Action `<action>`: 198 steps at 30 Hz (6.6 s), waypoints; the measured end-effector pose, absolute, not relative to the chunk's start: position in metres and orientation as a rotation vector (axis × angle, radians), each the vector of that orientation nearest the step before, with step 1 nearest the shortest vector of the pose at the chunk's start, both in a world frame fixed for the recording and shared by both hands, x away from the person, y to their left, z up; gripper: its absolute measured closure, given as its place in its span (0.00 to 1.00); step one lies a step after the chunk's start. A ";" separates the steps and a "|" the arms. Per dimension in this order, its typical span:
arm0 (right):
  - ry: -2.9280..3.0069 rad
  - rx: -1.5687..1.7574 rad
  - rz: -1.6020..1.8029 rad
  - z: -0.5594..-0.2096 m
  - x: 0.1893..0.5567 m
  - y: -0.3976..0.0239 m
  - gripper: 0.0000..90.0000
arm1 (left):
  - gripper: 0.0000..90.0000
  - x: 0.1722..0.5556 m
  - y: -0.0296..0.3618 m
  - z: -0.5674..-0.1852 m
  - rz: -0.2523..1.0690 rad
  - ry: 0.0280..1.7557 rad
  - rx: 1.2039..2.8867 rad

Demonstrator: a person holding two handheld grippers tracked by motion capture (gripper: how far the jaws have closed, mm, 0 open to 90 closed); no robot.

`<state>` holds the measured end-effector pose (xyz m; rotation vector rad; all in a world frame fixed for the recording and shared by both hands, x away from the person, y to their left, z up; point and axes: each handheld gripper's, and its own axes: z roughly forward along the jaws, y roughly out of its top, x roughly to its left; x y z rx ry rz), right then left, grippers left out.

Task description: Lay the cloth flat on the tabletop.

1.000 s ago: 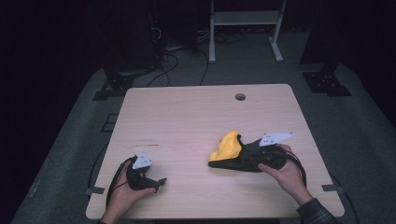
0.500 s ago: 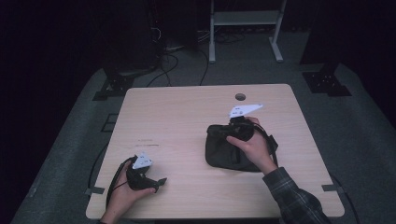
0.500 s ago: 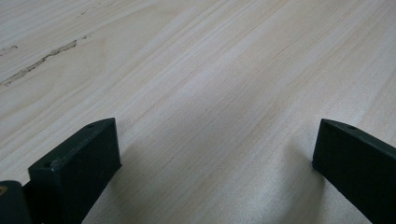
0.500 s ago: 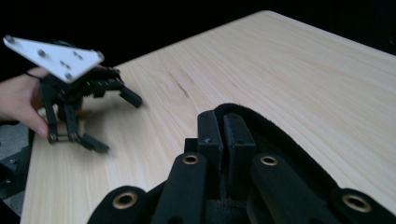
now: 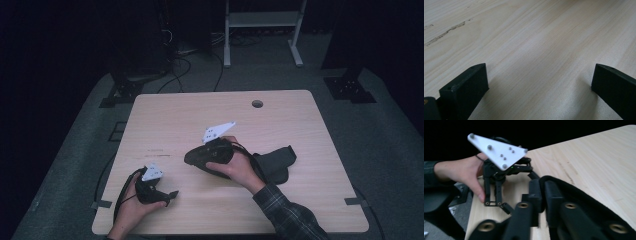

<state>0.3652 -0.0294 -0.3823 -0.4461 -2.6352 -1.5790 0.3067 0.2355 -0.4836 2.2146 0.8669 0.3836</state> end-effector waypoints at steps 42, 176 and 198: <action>-2.720 -1.332 -1.506 -0.438 0.363 -0.287 0.60 | 0.48 0.393 0.083 -0.421 0.302 0.564 2.103; -2.779 -1.443 -1.526 -0.408 0.402 -0.288 0.95 | 0.95 0.428 0.155 -0.396 0.355 0.927 1.868; -2.773 -1.469 -2.017 -0.261 0.444 -0.274 0.95 | 0.95 0.454 0.170 -0.274 0.592 0.805 1.623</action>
